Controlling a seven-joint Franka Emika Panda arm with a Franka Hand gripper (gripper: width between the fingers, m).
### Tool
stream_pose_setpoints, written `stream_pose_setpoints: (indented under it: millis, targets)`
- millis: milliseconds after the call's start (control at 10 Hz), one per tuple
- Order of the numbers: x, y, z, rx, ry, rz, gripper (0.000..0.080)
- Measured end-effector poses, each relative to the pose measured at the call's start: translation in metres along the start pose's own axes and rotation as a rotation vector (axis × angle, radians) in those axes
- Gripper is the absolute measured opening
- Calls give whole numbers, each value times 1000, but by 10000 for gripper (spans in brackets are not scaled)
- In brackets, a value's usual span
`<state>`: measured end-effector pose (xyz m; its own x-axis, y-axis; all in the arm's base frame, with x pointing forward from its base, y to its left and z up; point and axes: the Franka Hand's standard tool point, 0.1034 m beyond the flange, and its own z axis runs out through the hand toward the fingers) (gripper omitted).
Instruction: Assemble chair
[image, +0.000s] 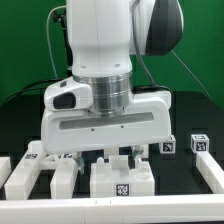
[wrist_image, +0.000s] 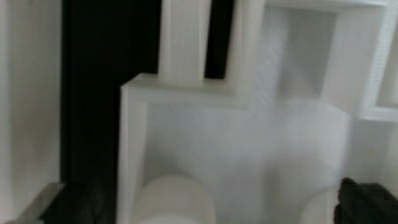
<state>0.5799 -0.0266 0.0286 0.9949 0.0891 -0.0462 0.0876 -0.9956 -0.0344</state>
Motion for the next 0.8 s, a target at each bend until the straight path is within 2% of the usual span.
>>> stream_pose_setpoints:
  millis: [300, 400, 500, 600, 700, 800]
  targets:
    - [-1, 0, 6, -1, 3, 0, 650]
    - [-1, 0, 6, -1, 3, -1, 562]
    - [-1, 0, 6, -1, 3, -1, 421]
    - [-1, 0, 6, -1, 3, -1, 421]
    - [-1, 0, 6, -1, 3, -1, 236]
    - [-1, 0, 6, -1, 3, -1, 236]
